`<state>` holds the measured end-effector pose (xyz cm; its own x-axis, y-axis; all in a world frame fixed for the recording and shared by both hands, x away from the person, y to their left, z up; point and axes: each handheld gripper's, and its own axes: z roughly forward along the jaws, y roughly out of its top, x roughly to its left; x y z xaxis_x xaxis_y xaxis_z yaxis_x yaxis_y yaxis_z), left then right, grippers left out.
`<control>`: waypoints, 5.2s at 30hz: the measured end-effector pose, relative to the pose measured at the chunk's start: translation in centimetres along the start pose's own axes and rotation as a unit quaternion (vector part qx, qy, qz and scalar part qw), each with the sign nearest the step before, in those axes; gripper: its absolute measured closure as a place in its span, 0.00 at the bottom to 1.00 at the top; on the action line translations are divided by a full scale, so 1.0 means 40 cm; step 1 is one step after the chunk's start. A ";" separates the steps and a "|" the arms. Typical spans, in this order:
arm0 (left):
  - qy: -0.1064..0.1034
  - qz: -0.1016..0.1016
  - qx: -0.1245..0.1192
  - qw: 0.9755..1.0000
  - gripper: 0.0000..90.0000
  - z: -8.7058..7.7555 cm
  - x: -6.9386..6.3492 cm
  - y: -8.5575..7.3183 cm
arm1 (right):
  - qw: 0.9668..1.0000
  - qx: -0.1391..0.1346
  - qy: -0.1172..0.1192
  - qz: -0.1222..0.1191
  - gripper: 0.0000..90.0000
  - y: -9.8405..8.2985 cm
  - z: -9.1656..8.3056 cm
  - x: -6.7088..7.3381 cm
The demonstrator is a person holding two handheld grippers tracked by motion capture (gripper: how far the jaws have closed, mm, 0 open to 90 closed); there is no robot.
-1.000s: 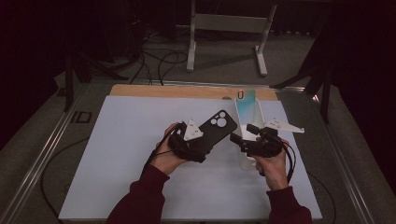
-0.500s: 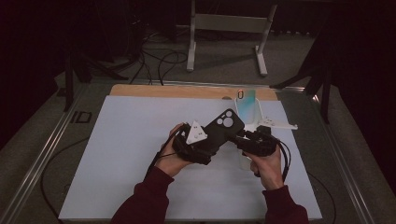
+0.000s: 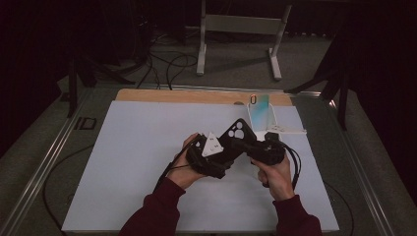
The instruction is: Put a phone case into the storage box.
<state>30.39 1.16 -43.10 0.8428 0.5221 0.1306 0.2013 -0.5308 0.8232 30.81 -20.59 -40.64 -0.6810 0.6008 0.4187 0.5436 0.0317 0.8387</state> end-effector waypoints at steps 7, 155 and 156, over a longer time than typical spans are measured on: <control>-0.015 -0.020 0.000 1.000 0.14 -0.006 0.017 -0.006 | 1.000 0.012 -0.014 -0.021 0.95 0.005 0.007 0.012; 0.076 -0.089 -0.074 0.990 0.00 -0.198 0.130 -0.112 | 0.987 -0.083 -0.119 -0.071 0.15 0.101 -0.023 0.043; 0.079 -0.092 -0.073 0.990 0.00 -0.202 0.133 -0.118 | 0.987 -0.084 -0.119 -0.073 0.16 0.102 -0.024 0.041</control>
<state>29.88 11.84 -41.81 0.7076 0.7050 0.0467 0.2595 -0.3208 0.9109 31.45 -20.23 -36.20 -0.6001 0.7713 0.2120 0.3464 0.0116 0.9380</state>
